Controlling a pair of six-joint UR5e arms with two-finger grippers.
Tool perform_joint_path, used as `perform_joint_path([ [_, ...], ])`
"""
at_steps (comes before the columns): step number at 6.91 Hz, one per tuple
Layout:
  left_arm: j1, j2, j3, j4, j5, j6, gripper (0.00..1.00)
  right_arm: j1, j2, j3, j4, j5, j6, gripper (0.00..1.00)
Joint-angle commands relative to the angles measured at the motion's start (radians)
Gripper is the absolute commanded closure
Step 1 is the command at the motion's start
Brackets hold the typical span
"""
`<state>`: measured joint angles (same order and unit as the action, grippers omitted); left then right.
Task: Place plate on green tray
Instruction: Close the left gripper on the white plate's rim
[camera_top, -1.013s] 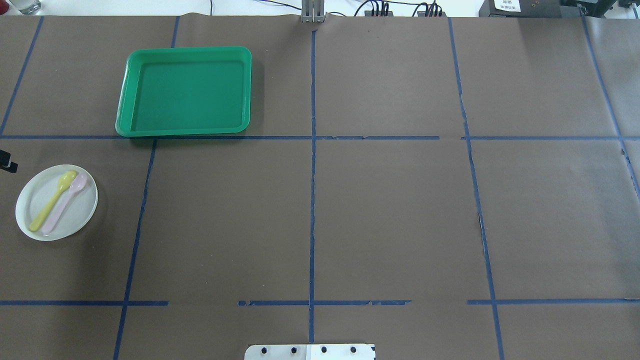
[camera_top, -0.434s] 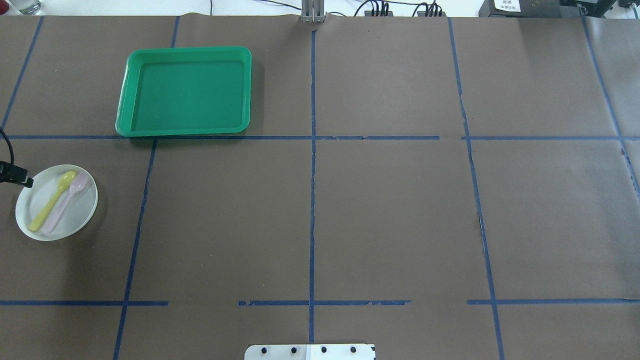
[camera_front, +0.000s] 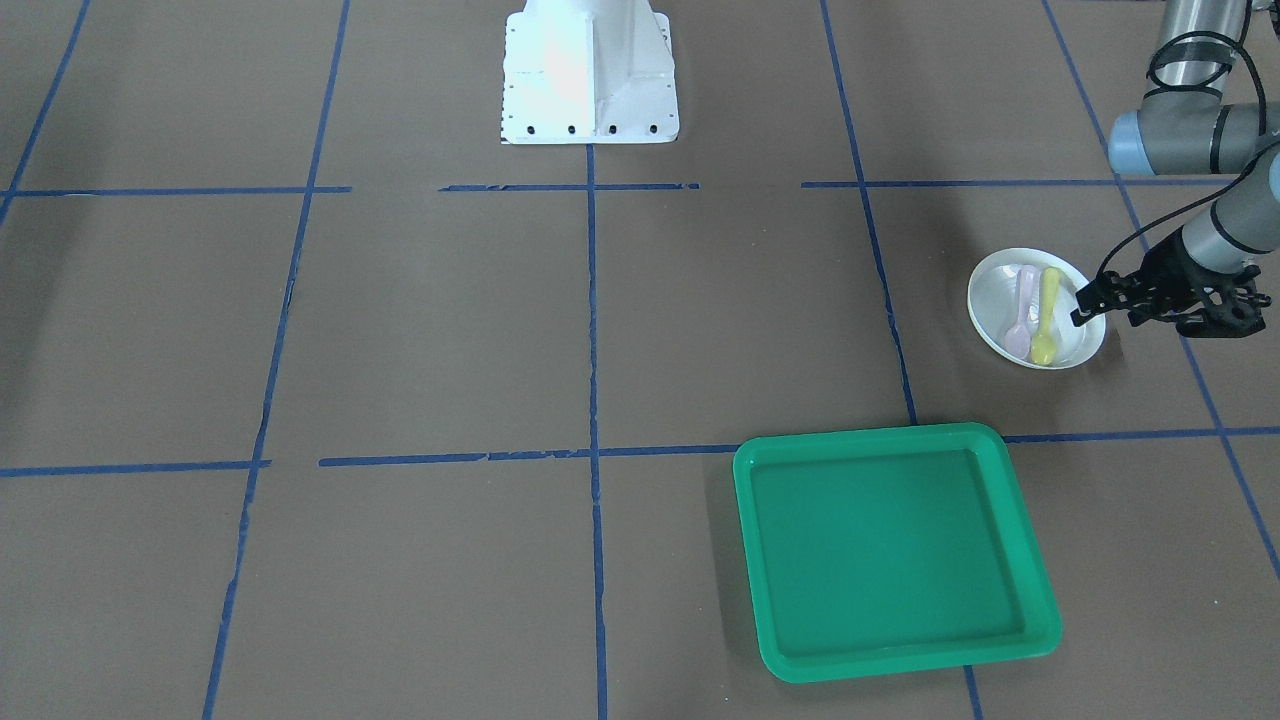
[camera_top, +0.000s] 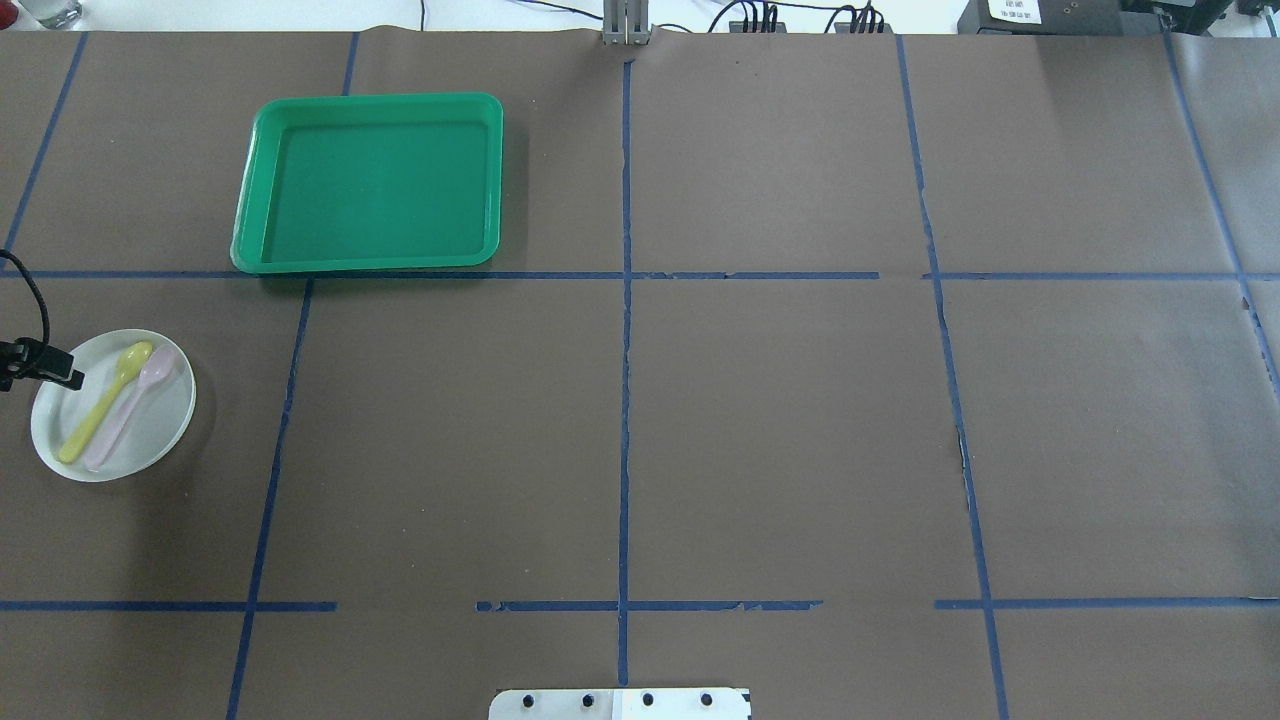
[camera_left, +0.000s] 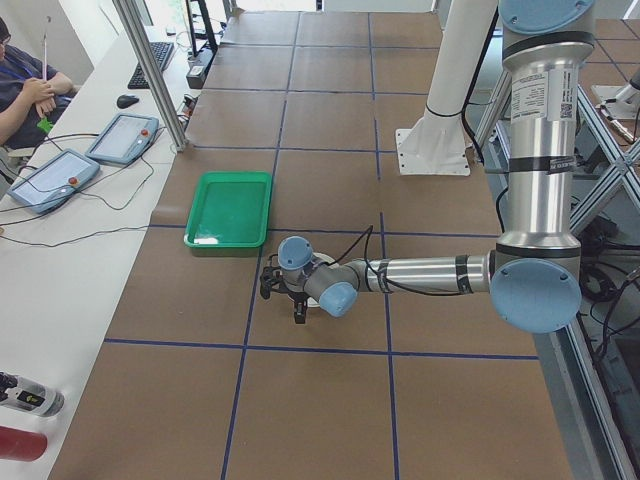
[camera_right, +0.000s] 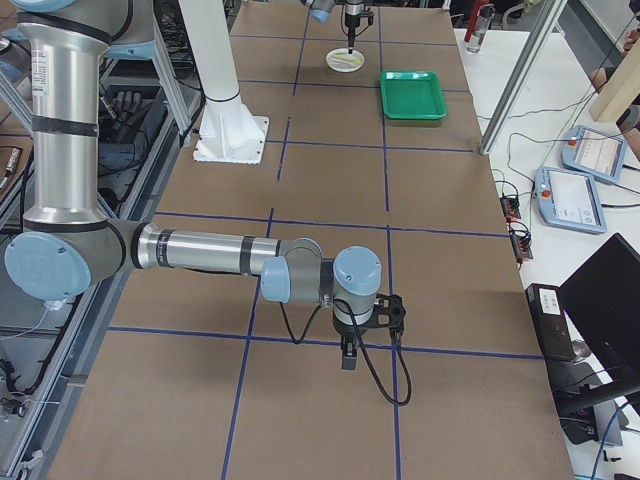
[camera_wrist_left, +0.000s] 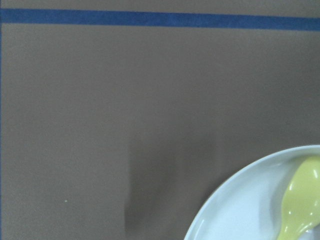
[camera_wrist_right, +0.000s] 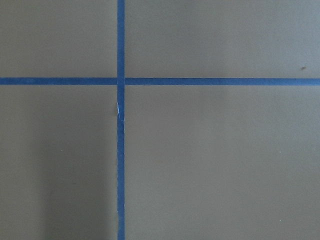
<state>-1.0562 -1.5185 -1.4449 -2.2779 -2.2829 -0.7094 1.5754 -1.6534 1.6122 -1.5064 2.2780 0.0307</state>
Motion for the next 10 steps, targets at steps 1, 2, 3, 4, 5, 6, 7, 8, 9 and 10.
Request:
perform_joint_path([
  [1,0.002,0.000,-0.002,0.000,0.000,0.002,0.53,0.000,0.000,-0.001,0.000,0.000,0.000,0.00],
  [2,0.002,-0.002,-0.003,0.000,0.000,0.007,0.69,0.000,0.000,0.000,0.000,0.000,0.000,0.00],
  [3,0.002,-0.002,-0.003,0.000,0.000,0.008,0.82,0.000,0.000,-0.001,0.000,0.000,0.000,0.00],
  [4,0.002,-0.002,-0.003,0.000,-0.001,0.008,1.00,0.000,0.000,0.000,0.000,0.000,0.000,0.00],
  [5,0.002,0.003,-0.003,-0.005,-0.006,0.020,1.00,0.000,0.000,-0.001,0.000,0.000,0.000,0.00],
  [6,-0.007,0.006,-0.015,0.004,-0.027,0.106,1.00,0.000,0.000,0.000,0.000,0.000,0.000,0.00],
  [7,-0.013,0.032,-0.026,0.009,-0.169,0.170,1.00,0.000,0.000,0.000,0.002,0.000,0.000,0.00],
  [8,-0.068,0.037,-0.050,0.009,-0.246,0.172,1.00,0.000,0.000,0.000,0.000,0.000,0.000,0.00],
  [9,-0.082,0.043,-0.073,0.009,-0.297,0.174,1.00,0.000,0.000,0.000,0.000,0.000,0.000,0.00],
  [10,-0.096,0.041,-0.072,0.011,-0.366,0.174,1.00,0.000,0.001,0.000,0.000,0.000,0.000,0.00],
])
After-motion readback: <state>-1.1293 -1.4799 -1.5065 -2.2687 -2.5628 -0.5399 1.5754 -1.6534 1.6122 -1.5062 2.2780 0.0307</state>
